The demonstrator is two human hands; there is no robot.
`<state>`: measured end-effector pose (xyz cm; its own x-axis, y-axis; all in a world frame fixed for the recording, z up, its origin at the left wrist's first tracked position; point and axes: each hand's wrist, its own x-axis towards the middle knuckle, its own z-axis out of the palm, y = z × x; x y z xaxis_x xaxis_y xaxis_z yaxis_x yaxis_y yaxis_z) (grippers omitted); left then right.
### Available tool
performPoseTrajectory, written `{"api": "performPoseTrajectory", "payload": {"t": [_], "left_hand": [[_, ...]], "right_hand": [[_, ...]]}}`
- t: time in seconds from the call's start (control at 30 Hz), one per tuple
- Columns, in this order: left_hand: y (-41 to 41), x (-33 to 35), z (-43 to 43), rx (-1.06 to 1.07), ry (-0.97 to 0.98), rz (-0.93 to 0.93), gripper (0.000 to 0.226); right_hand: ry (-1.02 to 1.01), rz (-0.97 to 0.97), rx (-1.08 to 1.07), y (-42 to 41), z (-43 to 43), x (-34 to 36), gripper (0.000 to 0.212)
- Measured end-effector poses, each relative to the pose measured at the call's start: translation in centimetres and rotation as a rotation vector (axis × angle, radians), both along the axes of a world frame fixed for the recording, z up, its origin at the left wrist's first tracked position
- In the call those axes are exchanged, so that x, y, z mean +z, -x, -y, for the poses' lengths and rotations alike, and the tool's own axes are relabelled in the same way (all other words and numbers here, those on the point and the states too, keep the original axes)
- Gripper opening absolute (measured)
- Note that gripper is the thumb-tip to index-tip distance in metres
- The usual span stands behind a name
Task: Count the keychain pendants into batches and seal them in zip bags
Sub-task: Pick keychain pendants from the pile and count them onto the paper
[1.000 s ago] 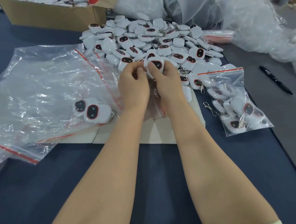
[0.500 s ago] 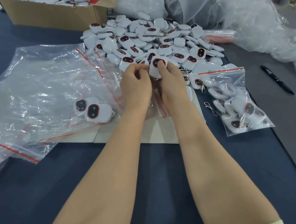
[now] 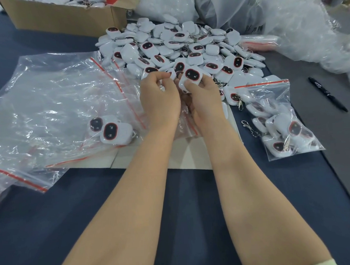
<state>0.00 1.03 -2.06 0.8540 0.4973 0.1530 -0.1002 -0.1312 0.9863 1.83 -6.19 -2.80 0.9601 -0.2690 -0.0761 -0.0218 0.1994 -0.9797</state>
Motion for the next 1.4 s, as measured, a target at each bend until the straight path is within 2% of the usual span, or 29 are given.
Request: {"api": "performPoseTrajectory", "payload": {"t": [0.23, 0.33, 0.47, 0.53, 0.6, 0.7, 0.77, 0.83, 0.9, 0.97, 1.03, 1.13, 1.23, 1.4], "left_hand": [[0.3, 0.5, 0.2, 0.029, 0.092, -0.017, 0.018], [0.3, 0.9, 0.1, 0.042, 0.185, -0.003, 0.018], [0.2, 1.2, -0.2, 0.035, 0.429, -0.058, 0.021], [0.1, 1.1, -0.4, 0.028, 0.465, -0.061, 0.021], [0.2, 1.1, -0.5, 0.046, 0.313, -0.019, 0.016], [0.3, 0.4, -0.8, 0.038, -0.181, -0.002, 0.008], [0.3, -0.1, -0.7, -0.083, -0.447, -0.109, 0.015], [0.6, -0.5, -0.5, -0.176, -0.654, -0.220, 0.024], [0.9, -0.4, -0.2, -0.203, -0.808, -0.293, 0.033], [1.2, -0.2, 0.0, -0.230, -0.921, -0.357, 0.043], [1.3, -0.1, 0.1, -0.259, -0.975, -0.407, 0.049], [1.2, 0.2, -0.3, -0.250, -0.928, -0.407, 0.036], [1.1, 0.3, -0.9, -0.219, -0.867, -0.365, 0.022], [0.8, 0.3, -1.5, -0.196, -0.736, -0.302, 0.020]], "right_hand": [[0.139, 0.101, -0.060, 0.1, 0.5, 0.6, 0.006], [0.193, 0.070, 0.074, 0.6, 0.6, 1.9, 0.006], [0.458, -0.106, 0.368, 1.5, 0.3, 2.0, 0.023], [0.469, -0.107, 0.346, 1.5, 0.2, 1.7, 0.025], [0.480, -0.061, 0.248, 1.3, 0.1, 1.4, 0.024], [0.436, -0.037, 0.158, 0.9, -0.2, 0.9, 0.008], [0.478, -0.038, 0.100, 0.5, -0.2, 0.6, 0.020], [0.431, -0.043, 0.033, 0.2, 0.3, 0.6, 0.020], [0.361, -0.038, 0.001, 0.0, 0.9, 0.6, 0.017], [0.406, -0.028, -0.012, 0.0, 1.0, 0.5, 0.015], [0.457, -0.014, -0.010, 0.2, 0.8, 0.5, 0.015], [0.434, -0.025, -0.013, 0.3, 0.6, 0.9, 0.031], [0.350, -0.007, 0.012, 0.2, 1.0, 1.1, 0.027], [0.445, -0.033, 0.070, 1.0, 1.4, 2.3, 0.020]]}}
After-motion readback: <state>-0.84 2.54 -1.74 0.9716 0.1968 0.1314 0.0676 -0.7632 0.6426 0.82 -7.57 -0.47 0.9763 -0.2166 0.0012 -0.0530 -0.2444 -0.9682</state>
